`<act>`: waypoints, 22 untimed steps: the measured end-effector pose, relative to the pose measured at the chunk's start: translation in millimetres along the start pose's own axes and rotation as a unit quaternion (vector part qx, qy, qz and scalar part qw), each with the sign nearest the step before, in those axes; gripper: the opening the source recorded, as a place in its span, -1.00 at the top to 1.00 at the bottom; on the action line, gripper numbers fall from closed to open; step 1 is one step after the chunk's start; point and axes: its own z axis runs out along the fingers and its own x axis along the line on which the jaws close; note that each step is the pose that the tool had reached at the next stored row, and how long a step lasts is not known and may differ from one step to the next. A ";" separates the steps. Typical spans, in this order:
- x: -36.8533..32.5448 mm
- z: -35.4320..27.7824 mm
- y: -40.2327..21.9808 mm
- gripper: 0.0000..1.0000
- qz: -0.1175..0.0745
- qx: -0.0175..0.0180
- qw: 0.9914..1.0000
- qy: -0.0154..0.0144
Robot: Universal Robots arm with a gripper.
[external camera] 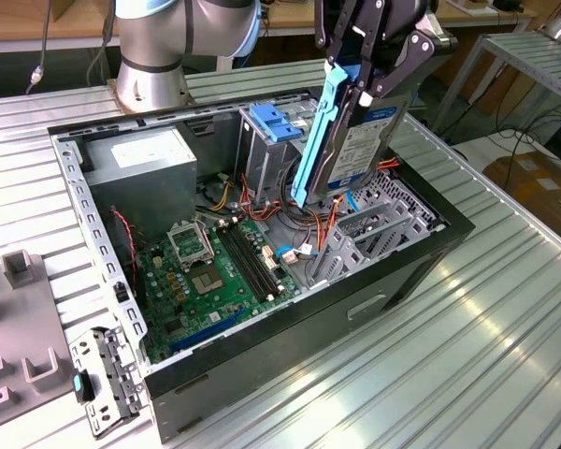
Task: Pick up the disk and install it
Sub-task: 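Insert the disk into the insertion slot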
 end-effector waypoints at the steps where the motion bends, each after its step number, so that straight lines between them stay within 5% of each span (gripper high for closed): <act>1: 0.0 0.0 0.0 0.25 0.000 0.000 1.000 0.000; 7: 5.1 0.5 -0.7 0.25 0.000 0.000 1.000 0.000; 16: 9.2 4.6 -25.7 0.25 0.000 0.000 1.000 0.001; 22: 9.2 5.4 -31.8 0.25 0.000 0.000 1.000 0.001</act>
